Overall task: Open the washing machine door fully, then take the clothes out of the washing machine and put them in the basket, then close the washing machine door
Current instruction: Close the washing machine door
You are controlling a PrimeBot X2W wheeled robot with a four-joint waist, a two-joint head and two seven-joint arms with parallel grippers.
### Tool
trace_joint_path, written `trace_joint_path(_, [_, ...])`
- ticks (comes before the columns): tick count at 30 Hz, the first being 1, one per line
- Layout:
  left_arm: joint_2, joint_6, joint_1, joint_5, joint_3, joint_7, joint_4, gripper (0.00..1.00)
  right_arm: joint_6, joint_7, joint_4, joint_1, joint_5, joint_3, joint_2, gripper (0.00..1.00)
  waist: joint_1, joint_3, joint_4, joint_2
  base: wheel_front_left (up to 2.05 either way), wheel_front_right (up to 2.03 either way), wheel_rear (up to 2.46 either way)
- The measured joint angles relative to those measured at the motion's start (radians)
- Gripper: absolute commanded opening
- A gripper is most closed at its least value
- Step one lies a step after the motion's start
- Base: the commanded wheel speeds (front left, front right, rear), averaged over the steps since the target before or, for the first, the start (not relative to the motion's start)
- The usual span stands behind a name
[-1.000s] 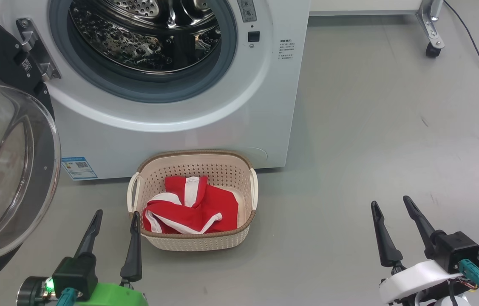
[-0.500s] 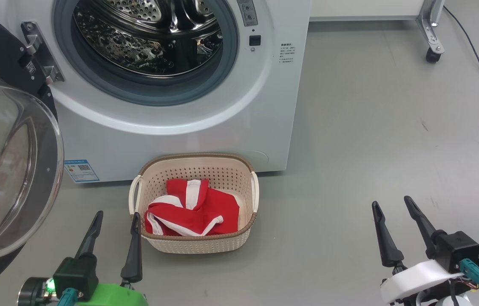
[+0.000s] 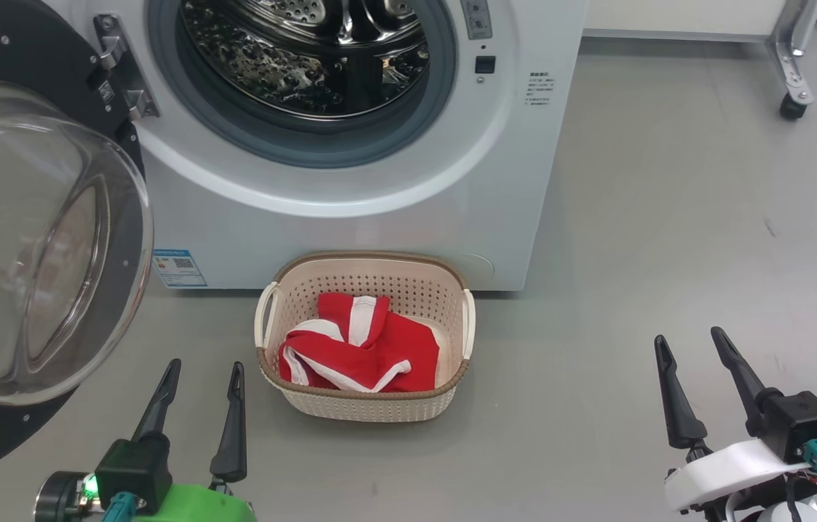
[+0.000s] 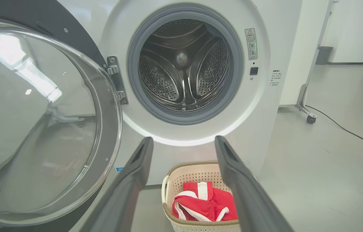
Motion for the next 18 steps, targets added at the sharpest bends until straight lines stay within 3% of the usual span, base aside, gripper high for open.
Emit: trace_joint_path(18, [-0.002,0.013,-0.004,0.000,0.011,-0.017,0.012,1.00,0.001,0.008,-0.025,0.000,0.000,0.003,-0.014,1.00,0.0000,0.024,0.207,0.0000,0.00,0.00,0.00])
